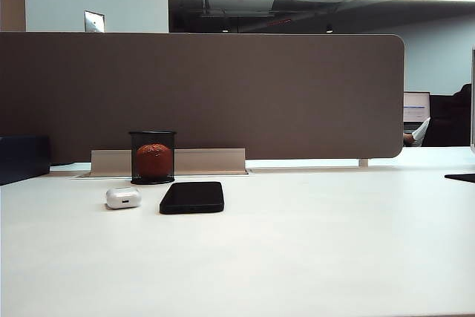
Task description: Find the wireless headphone case on the desktop and place it on the left side of the phone.
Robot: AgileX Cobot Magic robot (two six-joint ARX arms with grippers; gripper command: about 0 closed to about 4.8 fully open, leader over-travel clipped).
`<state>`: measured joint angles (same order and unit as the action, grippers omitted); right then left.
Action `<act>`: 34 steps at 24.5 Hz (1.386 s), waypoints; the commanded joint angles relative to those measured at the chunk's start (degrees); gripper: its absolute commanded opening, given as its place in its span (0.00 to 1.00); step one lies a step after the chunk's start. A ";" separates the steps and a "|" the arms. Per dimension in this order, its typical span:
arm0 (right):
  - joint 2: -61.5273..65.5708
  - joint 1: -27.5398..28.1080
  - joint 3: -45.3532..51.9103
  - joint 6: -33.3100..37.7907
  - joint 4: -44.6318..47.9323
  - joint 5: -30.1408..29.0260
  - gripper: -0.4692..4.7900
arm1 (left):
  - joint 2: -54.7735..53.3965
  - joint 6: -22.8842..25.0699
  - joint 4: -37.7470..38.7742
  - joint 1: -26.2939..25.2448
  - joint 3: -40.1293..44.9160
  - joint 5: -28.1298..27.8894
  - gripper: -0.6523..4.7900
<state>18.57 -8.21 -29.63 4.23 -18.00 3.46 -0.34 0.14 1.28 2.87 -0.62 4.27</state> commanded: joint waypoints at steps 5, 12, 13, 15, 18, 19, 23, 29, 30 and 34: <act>-9.55 -0.15 10.16 0.76 3.48 -2.23 0.08 | -0.04 -0.15 -0.74 -0.09 -0.17 0.04 0.11; -17.33 -0.15 17.49 1.68 6.34 -4.76 0.08 | -0.04 -0.15 -0.68 -0.07 -0.17 1.40 0.11; -18.01 -0.15 18.10 1.46 6.32 -5.33 0.08 | -0.04 -0.15 -0.66 -0.07 -0.17 1.97 0.11; -18.71 -0.15 19.28 1.09 6.71 -6.99 0.08 | -0.04 -0.15 -0.63 -0.07 -0.17 2.58 0.11; -18.64 -0.11 19.96 0.42 7.08 -8.55 0.08 | -0.04 -0.15 -0.50 -0.07 -0.17 2.58 0.11; -18.67 -0.11 20.04 0.39 7.28 -8.70 0.08 | -0.04 -0.15 -0.52 -0.07 -0.15 2.58 0.11; -18.67 -0.09 21.18 -0.61 9.16 -8.74 0.08 | -0.04 -0.13 -0.59 -0.07 -0.15 2.56 0.11; -18.71 -0.11 25.68 -3.28 12.81 -8.72 0.08 | -0.02 -0.15 -0.57 -0.09 -0.13 2.40 0.11; -18.71 -0.11 26.01 -3.54 13.40 -8.70 0.08 | -0.04 -0.15 -0.57 -0.09 -0.13 2.40 0.11; -18.71 -0.11 27.28 -5.07 15.80 -8.24 0.08 | -0.04 -0.15 -0.57 -0.07 -0.13 2.40 0.11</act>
<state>-0.14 -8.27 -2.66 -0.08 -4.19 -5.13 -0.34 0.16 1.26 2.90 -0.62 6.61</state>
